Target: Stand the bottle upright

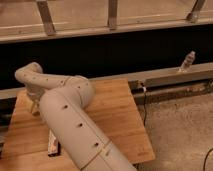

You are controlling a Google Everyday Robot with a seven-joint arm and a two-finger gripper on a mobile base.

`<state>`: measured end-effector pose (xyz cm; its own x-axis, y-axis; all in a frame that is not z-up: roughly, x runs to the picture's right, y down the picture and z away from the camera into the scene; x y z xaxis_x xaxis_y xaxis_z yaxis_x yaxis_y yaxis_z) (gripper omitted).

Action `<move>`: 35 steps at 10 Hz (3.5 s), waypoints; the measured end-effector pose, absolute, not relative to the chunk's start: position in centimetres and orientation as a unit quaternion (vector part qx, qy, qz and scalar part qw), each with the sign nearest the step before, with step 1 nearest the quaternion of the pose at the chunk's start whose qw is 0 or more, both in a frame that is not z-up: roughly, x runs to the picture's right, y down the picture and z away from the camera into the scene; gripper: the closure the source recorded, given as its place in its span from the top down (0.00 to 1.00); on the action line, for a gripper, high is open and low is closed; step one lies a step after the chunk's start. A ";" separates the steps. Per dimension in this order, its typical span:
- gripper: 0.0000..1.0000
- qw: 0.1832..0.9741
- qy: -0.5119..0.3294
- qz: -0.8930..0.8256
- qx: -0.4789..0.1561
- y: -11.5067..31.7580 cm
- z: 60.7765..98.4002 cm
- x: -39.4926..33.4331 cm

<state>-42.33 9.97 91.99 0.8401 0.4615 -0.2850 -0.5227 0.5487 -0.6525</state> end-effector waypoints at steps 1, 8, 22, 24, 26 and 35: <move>0.80 0.879 0.038 0.278 -0.386 10.0 92.0 -42.7; 0.74 0.884 0.034 0.268 -0.383 9.4 91.8 -43.4; 0.00 0.888 -0.042 0.301 -0.345 4.7 88.0 -39.7; 0.00 0.886 -0.063 0.313 -0.335 3.9 87.4 -38.8; 0.00 0.886 -0.085 0.325 -0.319 2.3 86.4 -37.9; 0.00 0.888 -0.198 0.325 -0.257 -5.7 83.0 -41.5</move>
<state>-41.46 -5.71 82.99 0.7108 0.6789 0.1840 -0.4753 0.6564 -0.5858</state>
